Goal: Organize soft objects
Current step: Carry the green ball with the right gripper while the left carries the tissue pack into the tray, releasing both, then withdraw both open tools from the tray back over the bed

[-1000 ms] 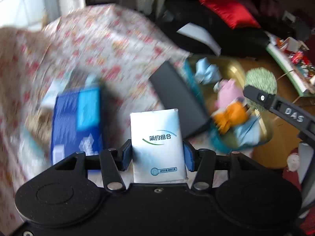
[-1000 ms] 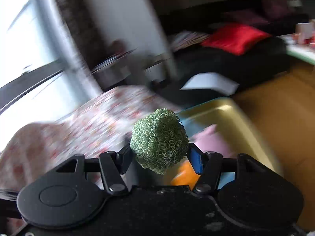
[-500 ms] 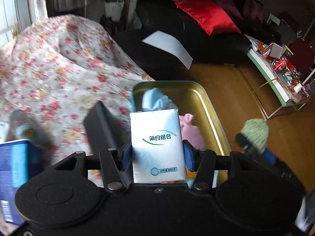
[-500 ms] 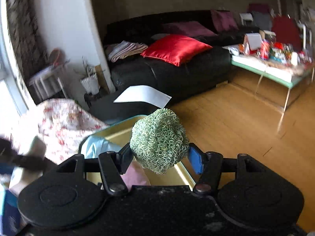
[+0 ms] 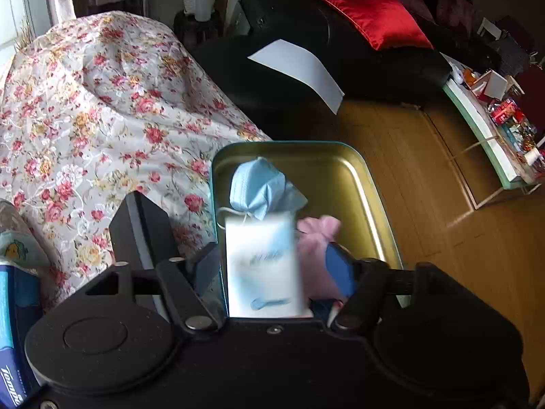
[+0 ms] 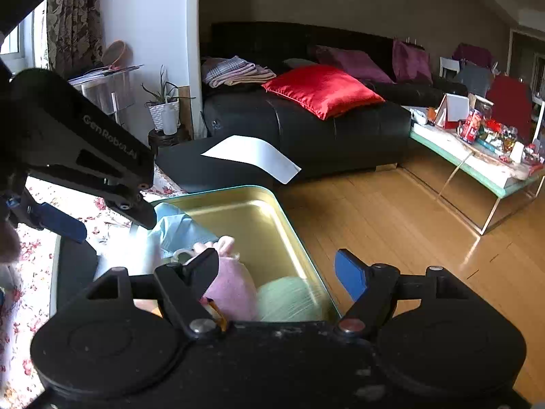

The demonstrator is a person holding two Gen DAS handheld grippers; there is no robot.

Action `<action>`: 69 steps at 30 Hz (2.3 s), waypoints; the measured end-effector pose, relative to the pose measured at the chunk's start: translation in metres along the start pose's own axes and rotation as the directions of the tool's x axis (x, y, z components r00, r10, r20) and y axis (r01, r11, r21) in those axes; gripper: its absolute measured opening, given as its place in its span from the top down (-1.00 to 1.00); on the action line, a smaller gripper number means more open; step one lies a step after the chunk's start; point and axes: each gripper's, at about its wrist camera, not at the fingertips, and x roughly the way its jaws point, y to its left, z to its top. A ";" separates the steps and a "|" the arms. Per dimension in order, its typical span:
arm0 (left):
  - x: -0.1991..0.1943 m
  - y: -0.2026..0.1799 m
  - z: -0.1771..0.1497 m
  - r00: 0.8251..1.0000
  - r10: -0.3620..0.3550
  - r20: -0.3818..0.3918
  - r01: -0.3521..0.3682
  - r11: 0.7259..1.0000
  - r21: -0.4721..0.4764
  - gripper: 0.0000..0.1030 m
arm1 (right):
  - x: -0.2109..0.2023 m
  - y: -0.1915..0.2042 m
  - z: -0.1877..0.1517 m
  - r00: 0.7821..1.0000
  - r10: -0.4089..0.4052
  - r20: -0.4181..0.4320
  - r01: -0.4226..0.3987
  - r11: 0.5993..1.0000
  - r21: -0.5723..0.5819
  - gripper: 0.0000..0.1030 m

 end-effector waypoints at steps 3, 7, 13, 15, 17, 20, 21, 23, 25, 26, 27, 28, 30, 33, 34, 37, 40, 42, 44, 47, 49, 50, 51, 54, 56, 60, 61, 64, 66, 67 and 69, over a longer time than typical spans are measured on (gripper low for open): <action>0.002 0.001 0.002 1.000 0.000 0.004 0.000 1.000 0.004 -0.26 | 0.003 -0.001 0.000 1.000 0.003 -0.004 -0.003 1.000 0.006 -0.44; -0.001 0.005 0.000 1.000 -0.003 0.000 0.003 1.000 -0.004 -0.26 | 0.003 0.001 0.000 1.000 0.009 -0.002 -0.009 1.000 0.008 -0.44; -0.017 0.012 -0.005 1.000 0.006 0.019 -0.006 1.000 0.012 -0.42 | 0.003 -0.003 -0.002 1.000 0.008 -0.020 -0.007 0.999 0.042 -0.45; -0.024 0.017 -0.008 1.000 0.004 0.026 -0.004 1.000 0.017 -0.42 | 0.005 -0.004 -0.001 0.999 0.008 -0.031 -0.006 0.998 0.057 -0.45; -0.032 0.023 -0.012 1.000 0.003 0.030 -0.004 1.000 0.023 -0.42 | 0.006 -0.005 -0.002 0.999 0.004 -0.039 -0.002 0.998 0.070 -0.45; -0.046 0.036 -0.017 1.000 0.005 0.030 -0.006 1.000 0.027 -0.42 | 0.007 -0.005 -0.003 0.999 0.000 -0.048 0.004 0.997 0.076 -0.46; -0.050 0.042 -0.019 1.000 0.009 0.029 -0.010 1.000 0.027 -0.42 | 0.007 -0.005 -0.004 0.999 -0.003 -0.050 0.006 0.997 0.073 -0.46; -0.060 0.054 -0.024 0.999 0.022 0.030 -0.023 0.999 0.028 -0.43 | 0.007 -0.003 -0.005 0.999 -0.010 -0.053 0.014 0.998 0.065 -0.47; -0.072 0.069 -0.029 0.999 0.041 0.033 -0.042 0.999 0.023 -0.44 | 0.006 -0.003 -0.006 0.998 -0.014 -0.056 0.018 0.998 0.061 -0.48; -0.078 0.077 -0.031 0.998 0.052 0.034 -0.053 0.998 0.018 -0.44 | 0.005 -0.003 -0.007 0.998 -0.013 -0.056 0.017 0.998 0.060 -0.49; -0.084 0.086 -0.033 0.997 0.063 0.035 -0.064 0.998 0.013 -0.44 | 0.004 -0.003 -0.007 0.998 -0.012 -0.056 0.015 0.998 0.060 -0.49; -0.090 0.096 -0.036 0.996 0.076 0.038 -0.076 0.997 0.004 -0.45 | 0.003 -0.003 -0.008 0.998 -0.012 -0.054 0.015 0.998 0.061 -0.50; -0.103 0.116 -0.039 0.993 0.108 0.042 -0.107 0.994 -0.019 -0.54 | 0.000 -0.003 -0.008 0.999 -0.014 -0.051 0.018 0.998 0.062 -0.53; -0.121 0.146 -0.045 0.986 0.160 0.054 -0.157 0.986 -0.059 -0.54 | -0.003 -0.004 -0.009 0.999 -0.010 -0.053 0.014 0.998 0.069 -0.54; -0.128 0.157 -0.047 0.982 0.179 0.058 -0.174 0.982 -0.070 -0.54 | -0.004 -0.004 -0.009 0.998 -0.009 -0.054 0.013 0.998 0.069 -0.54; -0.143 0.184 -0.053 0.972 0.227 0.064 -0.220 0.970 -0.102 -0.55 | -0.010 0.000 -0.012 0.999 -0.003 -0.049 0.005 0.999 0.054 -0.54; -0.153 0.211 -0.059 0.961 0.268 0.063 -0.258 0.956 -0.136 -0.55 | -0.014 0.007 -0.014 0.999 -0.007 -0.042 0.008 1.000 0.021 -0.56; -0.157 0.227 -0.063 0.954 0.295 0.059 -0.282 0.945 -0.164 -0.56 | -0.017 0.012 -0.016 0.999 -0.007 -0.039 0.007 1.000 -0.002 -0.58; -0.158 0.244 -0.067 0.949 0.310 0.050 -0.296 0.936 -0.190 -0.56 | -0.019 0.016 -0.018 0.999 -0.007 -0.040 0.007 1.000 -0.020 -0.59; -0.154 0.265 -0.071 0.947 0.320 0.029 -0.306 0.925 -0.223 -0.56 | -0.022 0.023 -0.021 0.999 -0.011 -0.042 0.010 0.999 -0.046 -0.59; -0.150 0.278 -0.074 0.946 0.323 0.018 -0.309 0.921 -0.239 -0.56 | -0.024 0.026 -0.023 0.999 -0.011 -0.047 0.008 0.998 -0.059 -0.60; -0.147 0.282 -0.074 0.947 0.322 0.012 -0.310 0.919 -0.245 -0.56 | -0.025 0.027 -0.024 0.999 -0.011 -0.049 0.008 0.998 -0.063 -0.60; -0.147 0.288 -0.076 0.947 0.320 0.008 -0.308 0.918 -0.252 -0.56 | -0.027 0.028 -0.025 0.999 -0.012 -0.051 0.009 0.998 -0.069 -0.60; -0.140 0.301 -0.076 0.951 0.308 0.001 -0.296 0.915 -0.276 -0.56 | -0.030 0.034 -0.027 0.998 -0.016 -0.055 0.012 0.996 -0.084 -0.62; -0.136 0.309 -0.077 0.952 0.306 -0.002 -0.294 0.914 -0.280 -0.56 | -0.031 0.037 -0.029 0.998 -0.019 -0.062 0.013 0.996 -0.094 -0.62; -0.128 0.320 -0.078 0.951 0.310 -0.014 -0.303 0.918 -0.254 -0.56 | -0.034 0.046 -0.032 0.997 -0.025 -0.073 0.017 0.993 -0.118 -0.62; -0.126 0.323 -0.076 0.949 0.316 -0.012 -0.307 0.914 -0.266 -0.56 | -0.035 0.048 -0.033 0.997 -0.027 -0.075 0.018 0.992 -0.125 -0.62; -0.118 0.337 -0.071 0.956 0.292 -0.015 -0.281 0.903 -0.324 -0.56 | -0.037 0.053 -0.035 0.996 -0.030 -0.081 0.018 0.990 -0.140 -0.62; -0.110 0.343 -0.067 0.959 0.282 -0.027 -0.275 0.903 -0.330 -0.56 | -0.040 0.054 -0.037 0.996 -0.031 -0.088 0.019 0.990 -0.141 -0.62; -0.106 0.344 -0.064 0.958 0.286 -0.029 -0.280 0.904 -0.322 -0.56 | -0.040 0.055 -0.037 0.995 -0.031 -0.092 0.018 0.990 -0.139 -0.62; -0.102 0.345 -0.060 0.955 0.296 -0.027 -0.291 0.911 -0.291 -0.57 | -0.042 0.055 -0.038 0.994 -0.037 -0.099 0.023 0.990 -0.136 -0.62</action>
